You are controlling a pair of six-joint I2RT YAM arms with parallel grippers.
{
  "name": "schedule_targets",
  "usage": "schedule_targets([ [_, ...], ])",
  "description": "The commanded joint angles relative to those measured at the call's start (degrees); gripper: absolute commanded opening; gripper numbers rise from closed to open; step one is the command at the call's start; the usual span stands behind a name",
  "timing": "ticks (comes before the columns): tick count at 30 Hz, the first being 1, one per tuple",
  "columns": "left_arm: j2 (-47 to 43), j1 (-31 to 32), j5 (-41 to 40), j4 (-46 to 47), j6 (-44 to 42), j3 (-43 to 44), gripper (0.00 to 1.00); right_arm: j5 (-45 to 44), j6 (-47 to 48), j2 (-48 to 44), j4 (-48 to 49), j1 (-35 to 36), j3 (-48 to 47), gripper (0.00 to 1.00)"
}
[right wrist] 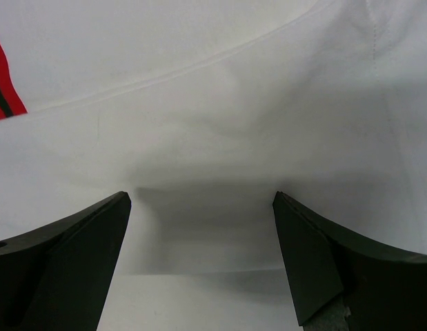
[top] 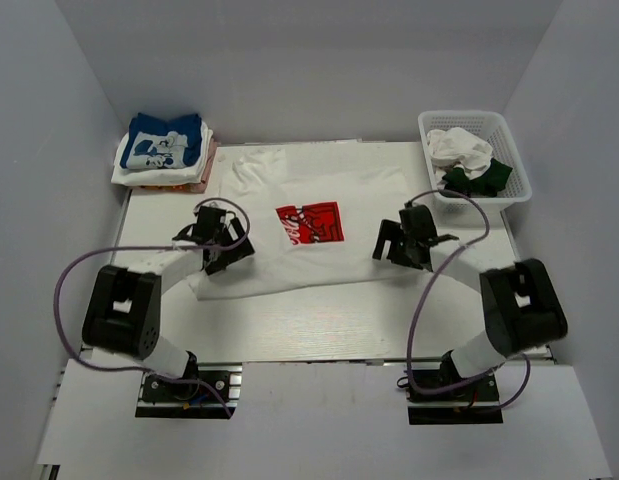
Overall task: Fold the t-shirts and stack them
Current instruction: Move the tshirt to the center of the board, then grap the side of the flattened tshirt furthest away from the robot with both arms
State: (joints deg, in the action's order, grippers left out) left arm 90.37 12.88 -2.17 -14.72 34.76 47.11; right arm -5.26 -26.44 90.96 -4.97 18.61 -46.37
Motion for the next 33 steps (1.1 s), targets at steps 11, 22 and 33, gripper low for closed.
schedule_targets([
  [11,-33.22,0.47,3.34,-24.93,6.46,-4.32,1.0,-1.42,-4.94,-36.44,-18.33,5.38,12.73,0.9],
  [22,-1.55,-0.76,-5.12,-18.59,-7.51,34.32,1.0,-7.66,-2.66,-22.68,-12.34,4.68,-8.98,0.9],
  [33,33.36,-0.49,7.16,-16.74,-44.5,70.88,1.0,-8.72,3.49,-5.98,-15.24,2.31,-21.74,0.9],
])
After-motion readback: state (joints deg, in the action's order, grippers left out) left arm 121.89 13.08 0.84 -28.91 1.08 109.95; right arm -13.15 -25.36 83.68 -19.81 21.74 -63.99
